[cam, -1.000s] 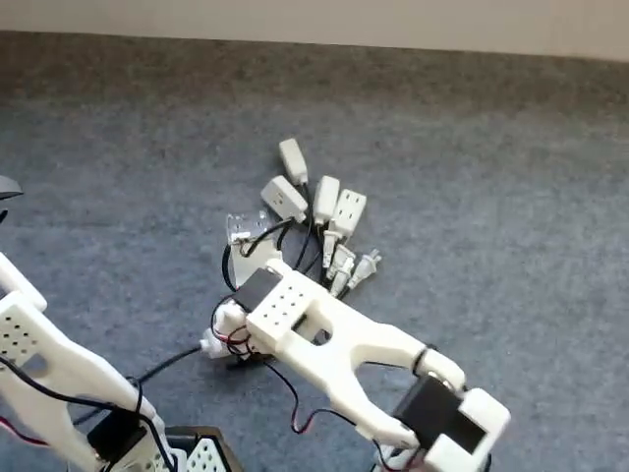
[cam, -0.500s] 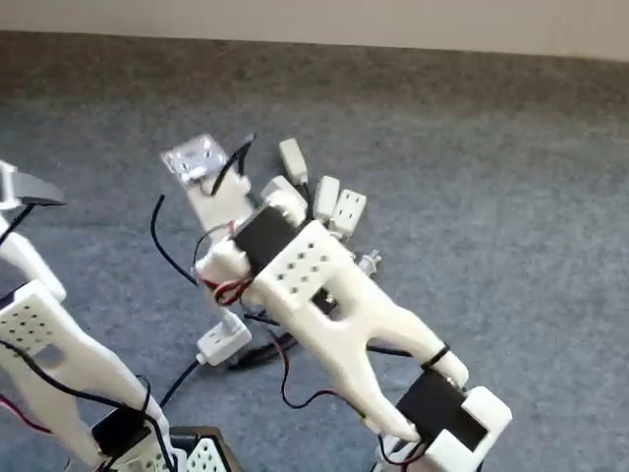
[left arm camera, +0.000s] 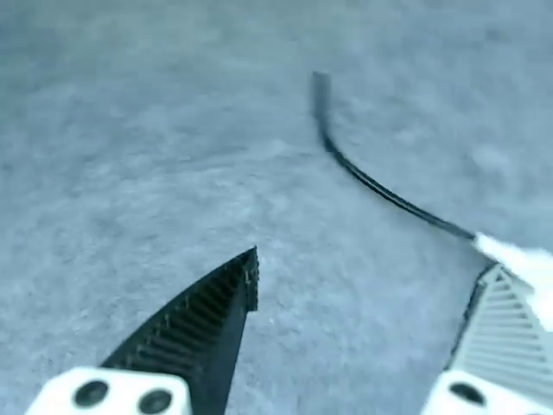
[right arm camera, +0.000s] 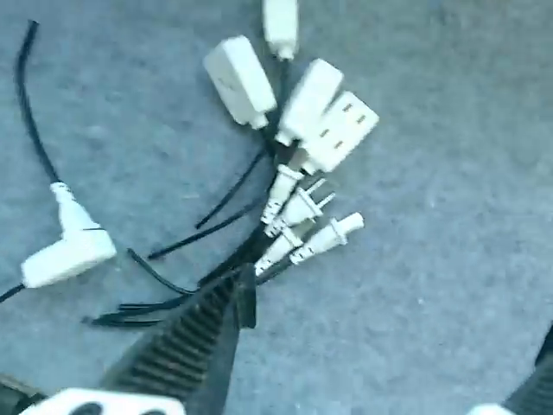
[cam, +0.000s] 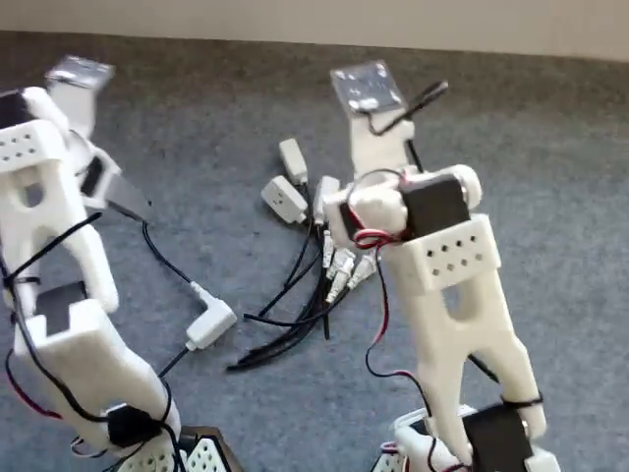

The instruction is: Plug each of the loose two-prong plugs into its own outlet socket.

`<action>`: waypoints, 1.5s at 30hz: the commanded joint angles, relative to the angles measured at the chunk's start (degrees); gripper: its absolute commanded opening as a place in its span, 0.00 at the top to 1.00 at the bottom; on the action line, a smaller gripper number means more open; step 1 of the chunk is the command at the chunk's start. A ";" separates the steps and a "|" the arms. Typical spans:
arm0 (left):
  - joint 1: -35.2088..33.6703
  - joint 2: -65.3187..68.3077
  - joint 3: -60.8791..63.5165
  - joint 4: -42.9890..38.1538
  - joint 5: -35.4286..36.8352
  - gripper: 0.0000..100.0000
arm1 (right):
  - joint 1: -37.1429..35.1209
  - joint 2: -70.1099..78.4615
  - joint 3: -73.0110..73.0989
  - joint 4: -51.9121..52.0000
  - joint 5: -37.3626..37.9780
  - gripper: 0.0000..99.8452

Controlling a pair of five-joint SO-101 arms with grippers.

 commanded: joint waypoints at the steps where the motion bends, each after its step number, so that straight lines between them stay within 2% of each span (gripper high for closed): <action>1: 8.40 -14.90 19.74 0.70 -9.23 0.63 | 5.93 -10.24 26.86 -16.66 4.31 0.67; 5: 14.90 -25.80 35.65 -1.14 -12.31 0.70 | 8.04 -20.97 53.67 -32.57 6.07 0.91; 7: 17.98 -30.37 43.38 -3.78 -14.59 0.76 | 8.66 -25.98 62.20 -36.97 6.15 0.97; 13: 24.75 -38.02 64.04 -14.77 -15.65 0.77 | 11.74 -36.62 71.34 -38.46 9.14 0.97; 17: 27.38 -38.20 72.40 -22.86 -15.65 0.77 | 11.56 -37.67 75.30 -38.73 10.11 0.97; 21: 29.32 -38.20 74.95 -25.58 -15.38 0.77 | 11.38 -37.76 76.97 -38.73 9.85 0.97; 31: 28.09 -38.20 78.55 -32.26 -15.65 0.78 | 11.38 -38.02 77.14 -38.81 9.85 0.97; 36: 28.00 -38.20 81.71 -34.02 -16.97 0.91 | 11.38 -38.02 77.14 -38.90 9.85 0.97; 39: 27.82 -38.20 82.24 -33.93 -17.67 0.94 | 11.38 -38.11 77.14 -38.90 9.85 0.97; 42: 24.84 -38.64 80.92 -33.76 -17.85 0.96 | 11.38 -38.11 77.14 -38.90 9.85 0.97; 45: 18.15 -38.20 73.98 -33.58 -17.85 0.97 | 11.38 -37.76 77.32 -40.66 9.85 0.97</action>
